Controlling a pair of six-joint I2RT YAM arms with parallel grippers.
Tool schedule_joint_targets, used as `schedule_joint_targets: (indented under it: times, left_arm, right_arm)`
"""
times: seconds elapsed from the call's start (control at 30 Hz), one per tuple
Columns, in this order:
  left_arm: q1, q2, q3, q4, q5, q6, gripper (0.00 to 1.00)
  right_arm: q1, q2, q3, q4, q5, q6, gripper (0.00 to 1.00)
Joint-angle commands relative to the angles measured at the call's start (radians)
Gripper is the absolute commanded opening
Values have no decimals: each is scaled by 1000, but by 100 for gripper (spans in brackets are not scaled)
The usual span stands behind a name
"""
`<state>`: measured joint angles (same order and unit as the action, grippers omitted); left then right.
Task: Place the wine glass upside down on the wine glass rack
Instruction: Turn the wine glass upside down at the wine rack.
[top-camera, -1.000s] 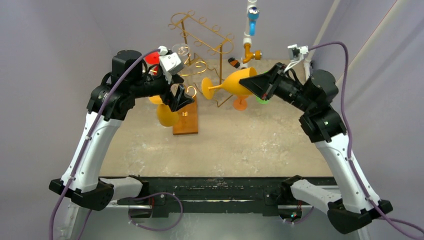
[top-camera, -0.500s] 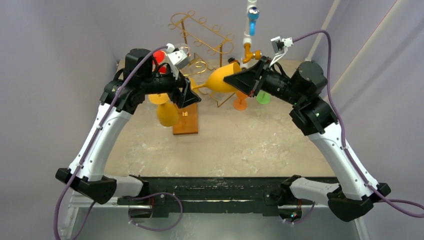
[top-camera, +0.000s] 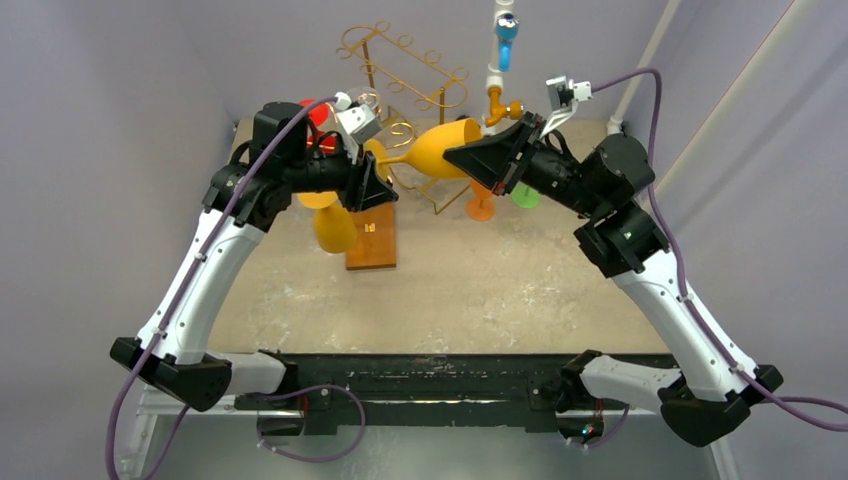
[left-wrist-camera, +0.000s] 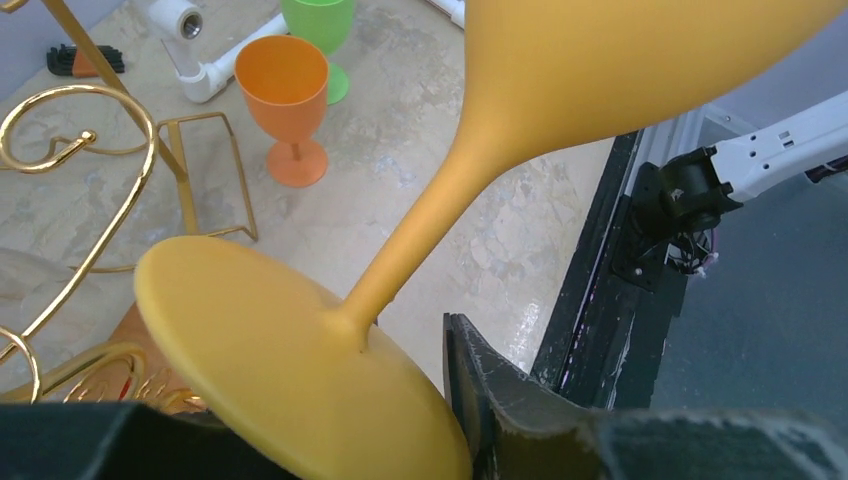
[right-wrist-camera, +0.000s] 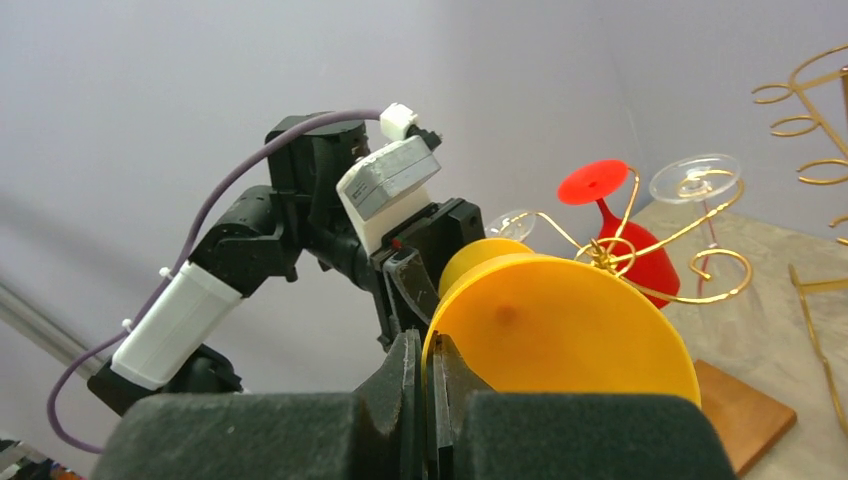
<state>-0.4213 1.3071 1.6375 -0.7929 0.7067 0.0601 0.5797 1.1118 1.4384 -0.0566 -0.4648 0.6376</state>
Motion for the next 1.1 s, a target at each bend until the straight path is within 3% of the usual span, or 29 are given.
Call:
schedule_joint_targets:
  times: [0.0,0.23,0.33,0.47,0.53,0.6,0.9,1.07]
  left_arm:
    - [3,-8,29,37,-21,-23,30]
    - [3,-3,52,41,-109,41,0]
    - [3,-7,75,42,-155,85,0]
    - [3,-21,96,51,-231,198,0]
    - [3,-27,104,49,-258,268,0]
    - [3,-29,121,32,-256,346,0]
    - [3,-62,163,57,-273,577,0]
    - [3,-129,94,164,-267,707,0]
  right_arm:
    - [56,7,-18,123,-29,29,0]
    - [98,-10,-52,104,3,10,0]
    - [100,-29,-83,87,2,6,10]
    - [100,-73,-149,71,7,18,52]
    - [100,-93,-152,21,26,14,66]
    - [100,-109,-128,-62,53,-9,97]
    - [99,-118,53,-379,86,-118,99]
    - [99,-110,147,-536,193,-172,99]
